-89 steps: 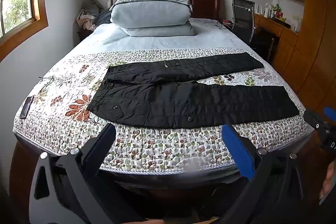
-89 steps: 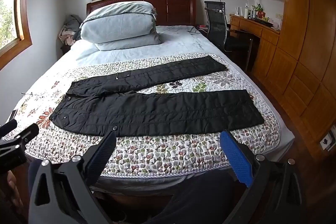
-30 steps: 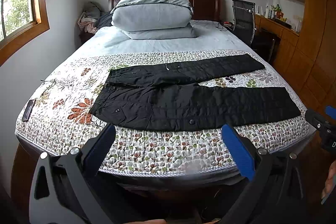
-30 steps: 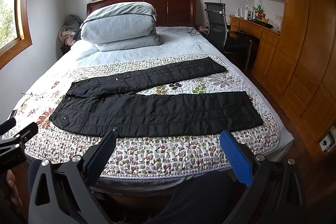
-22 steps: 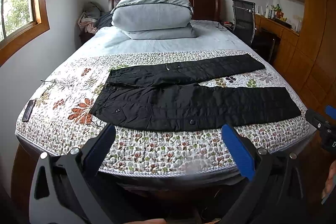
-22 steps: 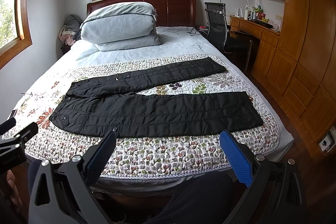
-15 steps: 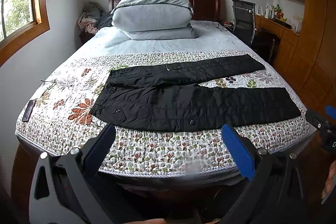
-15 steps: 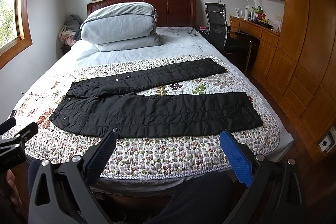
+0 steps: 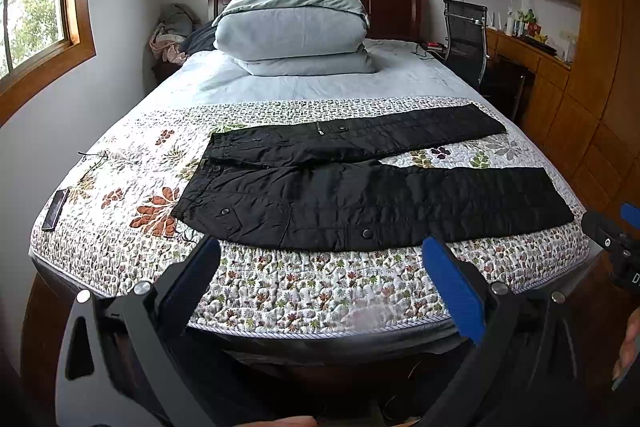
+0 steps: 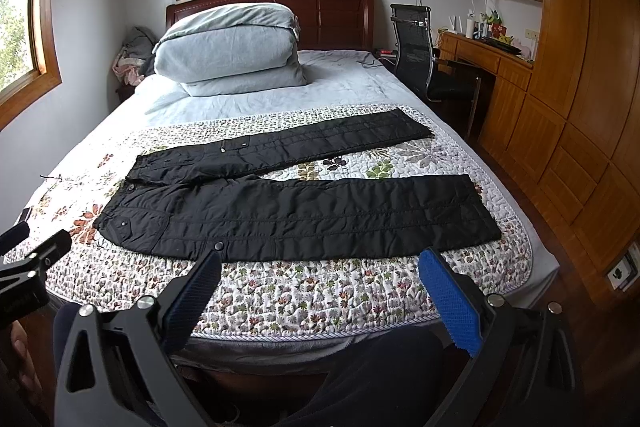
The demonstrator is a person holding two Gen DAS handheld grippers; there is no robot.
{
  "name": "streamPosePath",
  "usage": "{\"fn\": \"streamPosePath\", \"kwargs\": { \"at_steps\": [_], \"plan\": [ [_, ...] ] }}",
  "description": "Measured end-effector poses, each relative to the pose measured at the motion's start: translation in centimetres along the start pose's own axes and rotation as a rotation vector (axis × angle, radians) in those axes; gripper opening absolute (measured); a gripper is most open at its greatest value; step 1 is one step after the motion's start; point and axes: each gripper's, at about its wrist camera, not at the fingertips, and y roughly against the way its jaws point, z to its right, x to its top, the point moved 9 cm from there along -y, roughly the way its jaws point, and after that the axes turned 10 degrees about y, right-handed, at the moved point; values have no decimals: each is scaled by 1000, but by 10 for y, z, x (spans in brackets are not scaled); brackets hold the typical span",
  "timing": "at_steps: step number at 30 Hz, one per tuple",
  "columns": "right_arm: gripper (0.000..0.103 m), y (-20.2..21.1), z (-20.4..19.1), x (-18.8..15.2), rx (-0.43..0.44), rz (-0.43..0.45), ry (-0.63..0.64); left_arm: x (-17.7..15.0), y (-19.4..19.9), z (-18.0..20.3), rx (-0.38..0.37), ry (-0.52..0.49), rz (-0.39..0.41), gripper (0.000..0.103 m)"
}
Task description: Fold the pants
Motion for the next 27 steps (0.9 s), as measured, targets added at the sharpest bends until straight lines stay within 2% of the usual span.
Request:
{"fn": "streamPosePath", "kwargs": {
  "at_steps": [20,27],
  "plan": [
    [100,-6,-2,-3,1,-8,2,1,-2,0,2,-7,3,100],
    [100,-27,-4,1,-2,-31,26,4,-24,0,3,-22,-25,100]
  ]
}}
